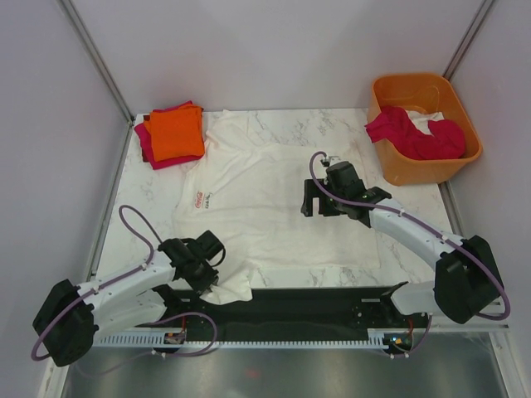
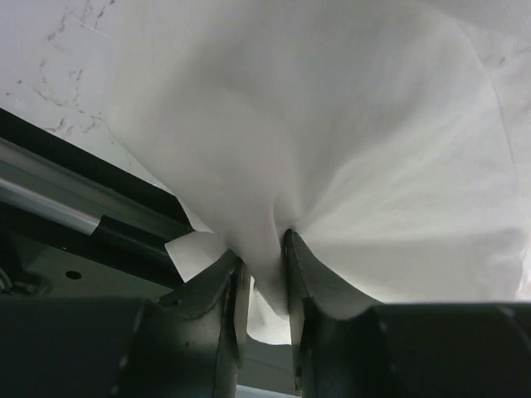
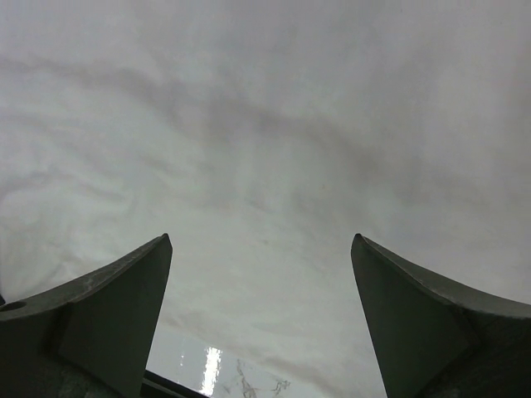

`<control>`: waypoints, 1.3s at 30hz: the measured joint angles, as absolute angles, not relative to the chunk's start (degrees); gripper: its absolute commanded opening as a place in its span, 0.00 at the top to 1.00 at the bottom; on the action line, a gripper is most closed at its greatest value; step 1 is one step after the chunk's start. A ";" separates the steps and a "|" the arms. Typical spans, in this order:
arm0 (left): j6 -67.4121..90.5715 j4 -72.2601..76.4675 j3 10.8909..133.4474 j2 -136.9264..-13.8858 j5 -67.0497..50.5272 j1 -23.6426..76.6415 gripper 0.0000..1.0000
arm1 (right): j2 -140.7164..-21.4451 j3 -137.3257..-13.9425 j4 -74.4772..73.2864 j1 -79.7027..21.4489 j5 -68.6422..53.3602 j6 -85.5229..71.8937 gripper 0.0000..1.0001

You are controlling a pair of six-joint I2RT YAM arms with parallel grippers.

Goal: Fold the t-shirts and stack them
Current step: Fold the tshirt

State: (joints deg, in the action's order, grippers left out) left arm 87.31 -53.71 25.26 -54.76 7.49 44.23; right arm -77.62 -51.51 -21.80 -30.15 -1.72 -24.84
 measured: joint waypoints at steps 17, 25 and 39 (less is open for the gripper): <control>79.99 -53.23 28.88 -49.15 12.80 44.42 0.98 | -59.13 -38.72 -31.46 -18.35 14.72 -40.12 0.02; 72.71 -47.00 30.35 -50.61 13.23 42.17 0.98 | -50.94 -36.01 -43.55 -14.63 22.79 -55.13 0.03; 66.50 -38.20 30.33 -53.19 9.93 38.76 0.98 | -55.55 -26.79 -46.33 -12.08 14.81 -63.53 0.44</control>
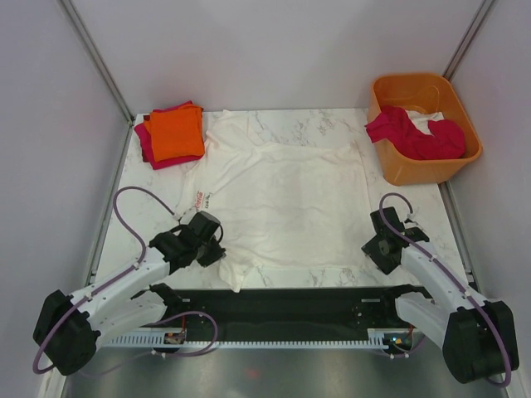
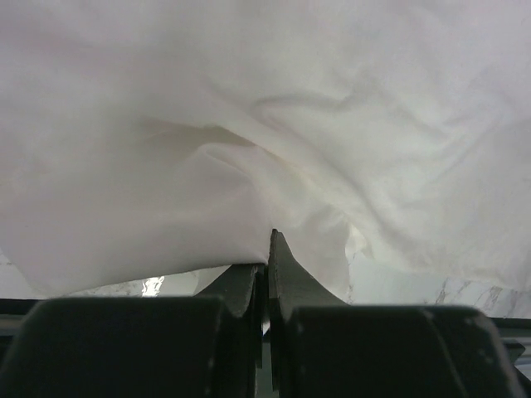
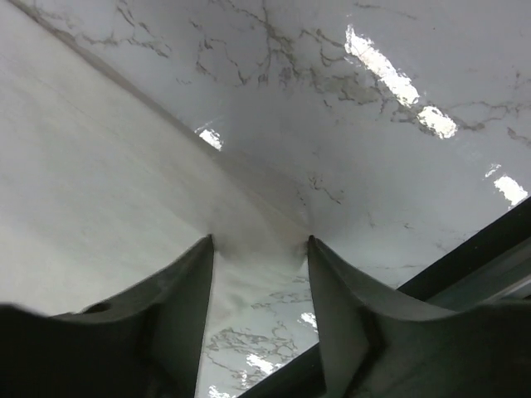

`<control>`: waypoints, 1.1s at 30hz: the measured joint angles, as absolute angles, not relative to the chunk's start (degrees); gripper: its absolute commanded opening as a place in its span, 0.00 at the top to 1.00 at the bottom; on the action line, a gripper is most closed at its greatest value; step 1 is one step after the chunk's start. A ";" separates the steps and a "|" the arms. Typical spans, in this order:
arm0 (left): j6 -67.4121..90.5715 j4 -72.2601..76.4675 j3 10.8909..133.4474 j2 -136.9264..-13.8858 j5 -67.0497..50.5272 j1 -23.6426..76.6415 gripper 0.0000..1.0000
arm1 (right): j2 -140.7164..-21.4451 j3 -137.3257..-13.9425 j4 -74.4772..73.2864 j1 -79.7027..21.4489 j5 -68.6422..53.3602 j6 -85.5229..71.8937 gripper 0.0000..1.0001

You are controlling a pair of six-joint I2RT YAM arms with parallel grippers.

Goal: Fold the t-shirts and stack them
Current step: Fold the tshirt

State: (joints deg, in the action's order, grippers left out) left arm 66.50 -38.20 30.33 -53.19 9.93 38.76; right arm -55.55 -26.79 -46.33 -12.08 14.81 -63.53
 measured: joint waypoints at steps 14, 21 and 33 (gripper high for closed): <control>65.39 -39.68 31.51 -51.81 8.34 37.56 0.98 | -45.78 -31.77 -47.42 -11.40 15.16 -56.93 1.00; 58.72 -46.06 47.64 -56.90 8.32 35.07 0.98 | -49.80 -42.54 -44.91 -11.40 16.99 -50.26 1.00; 44.07 -48.10 74.32 -81.43 6.98 24.43 0.98 | -74.48 -58.30 -32.97 -11.38 18.63 -42.46 1.00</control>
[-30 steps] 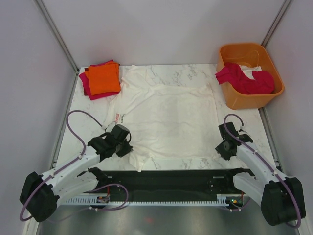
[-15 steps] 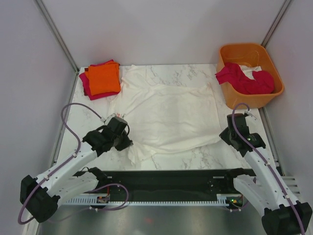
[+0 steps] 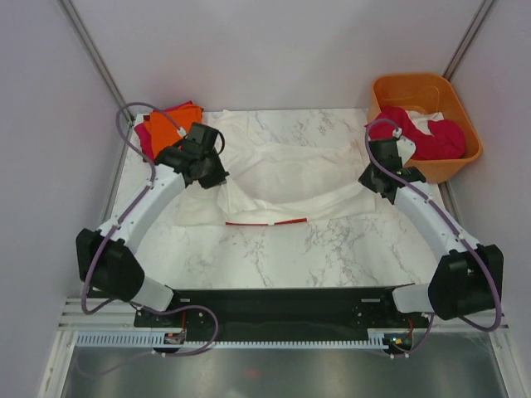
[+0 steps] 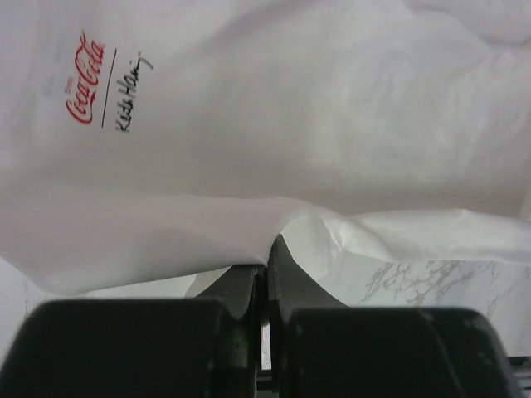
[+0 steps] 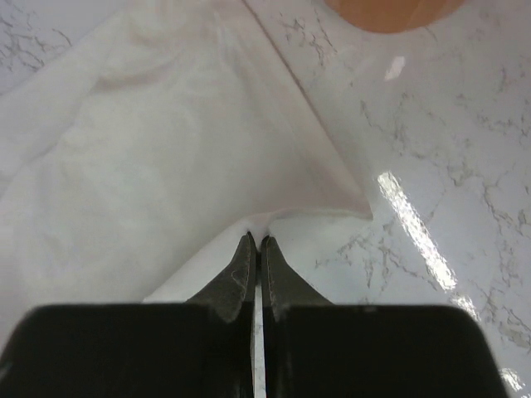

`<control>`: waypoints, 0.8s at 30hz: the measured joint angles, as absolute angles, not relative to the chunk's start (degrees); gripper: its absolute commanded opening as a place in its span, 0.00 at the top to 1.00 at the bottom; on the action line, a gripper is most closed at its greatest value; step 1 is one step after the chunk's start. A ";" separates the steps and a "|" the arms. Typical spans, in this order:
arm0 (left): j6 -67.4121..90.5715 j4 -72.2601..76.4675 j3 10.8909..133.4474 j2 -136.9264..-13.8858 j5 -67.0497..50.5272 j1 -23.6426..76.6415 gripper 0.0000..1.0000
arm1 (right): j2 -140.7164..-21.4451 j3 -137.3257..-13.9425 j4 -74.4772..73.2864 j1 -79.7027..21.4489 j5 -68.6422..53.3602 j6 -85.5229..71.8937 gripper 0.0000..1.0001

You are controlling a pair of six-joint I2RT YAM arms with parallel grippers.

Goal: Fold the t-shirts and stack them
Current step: Fold the tshirt

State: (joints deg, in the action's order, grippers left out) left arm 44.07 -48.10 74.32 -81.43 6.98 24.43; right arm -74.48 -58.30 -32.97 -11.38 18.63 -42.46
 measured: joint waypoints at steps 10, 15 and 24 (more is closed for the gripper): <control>38.26 -47.94 92.44 -106.37 2.33 18.81 0.51 | -92.38 -69.17 -26.83 -10.72 22.63 -40.64 0.93; 36.12 -51.86 111.90 -127.74 -2.57 13.17 0.24 | -108.36 -77.49 -27.18 -7.84 22.26 -40.45 0.02; 35.16 -54.22 106.26 -119.79 0.89 6.70 0.08 | -104.55 -75.33 -27.18 -8.23 21.78 -37.78 0.02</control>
State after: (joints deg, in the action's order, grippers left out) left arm 35.16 -54.22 106.26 -119.79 0.89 6.70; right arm -104.55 -75.33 -27.18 -8.23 21.78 -37.78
